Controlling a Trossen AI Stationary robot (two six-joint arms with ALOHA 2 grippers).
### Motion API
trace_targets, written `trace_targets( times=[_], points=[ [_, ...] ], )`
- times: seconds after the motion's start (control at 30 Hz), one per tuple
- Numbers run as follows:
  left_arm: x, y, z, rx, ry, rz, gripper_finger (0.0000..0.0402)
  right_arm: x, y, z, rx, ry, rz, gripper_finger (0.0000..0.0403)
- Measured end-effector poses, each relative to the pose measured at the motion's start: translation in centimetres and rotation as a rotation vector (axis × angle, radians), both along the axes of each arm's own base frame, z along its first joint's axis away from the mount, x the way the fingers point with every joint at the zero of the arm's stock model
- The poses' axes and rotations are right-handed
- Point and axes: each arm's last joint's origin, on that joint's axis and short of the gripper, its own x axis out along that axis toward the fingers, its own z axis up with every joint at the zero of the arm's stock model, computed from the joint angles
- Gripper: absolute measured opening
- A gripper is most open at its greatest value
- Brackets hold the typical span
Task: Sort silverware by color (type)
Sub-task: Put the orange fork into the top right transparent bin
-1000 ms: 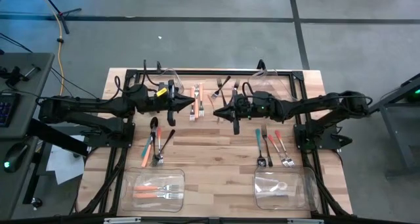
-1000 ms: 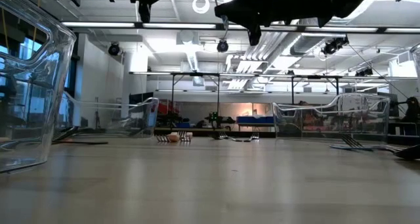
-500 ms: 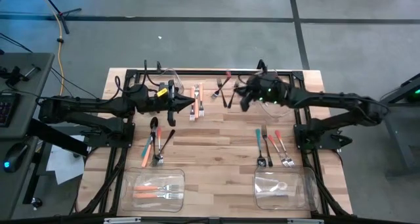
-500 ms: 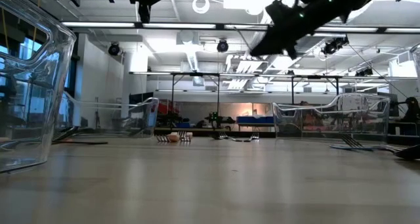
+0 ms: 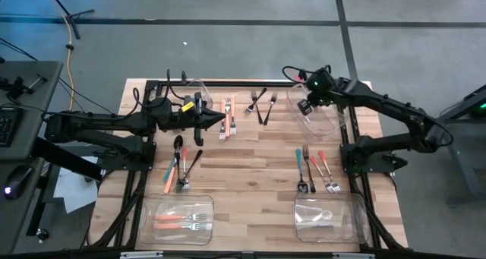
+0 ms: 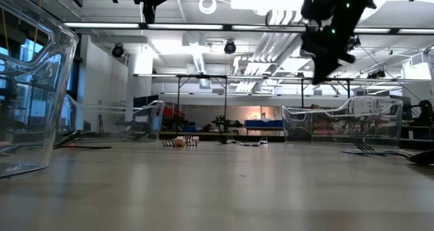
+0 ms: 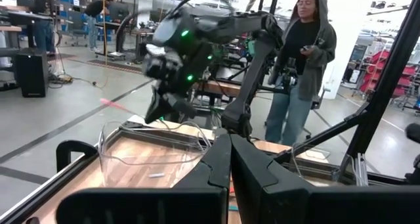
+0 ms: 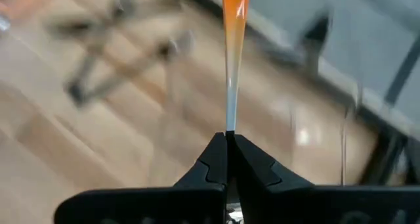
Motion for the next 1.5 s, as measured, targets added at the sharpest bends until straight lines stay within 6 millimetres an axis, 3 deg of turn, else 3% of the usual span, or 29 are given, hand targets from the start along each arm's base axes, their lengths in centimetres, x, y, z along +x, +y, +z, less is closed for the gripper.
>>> trace_targets(
  times=[0.1, 0.27, 0.57, 0.97, 1.5],
  points=[
    [0.0, 0.0, 0.0, 0.000, 0.000, 0.001, 0.0000, -1.0, -0.5, -1.2, 0.144, 0.075, -0.038, 0.0000],
    [0.0, 0.0, 0.0, 0.005, 0.001, 0.002, 0.0000, -1.3, -1.6, -2.6, 0.233, 0.134, -0.076, 0.0000],
    [0.0, 0.0, 0.0, 0.018, 0.003, 0.003, 0.0000, 0.2, -3.2, -6.3, 0.390, 0.230, -0.055, 0.0000],
    [0.0, 0.0, 0.1, 0.019, -0.010, 0.016, 0.0000, 1.8, -4.7, -10.0, 0.440, 0.295, -0.039, 0.0000],
    [0.0, 0.1, 0.3, 0.030, -0.028, 0.031, 0.0000, 2.2, -5.1, -10.9, 0.435, 0.292, -0.032, 0.0019]
  ],
)
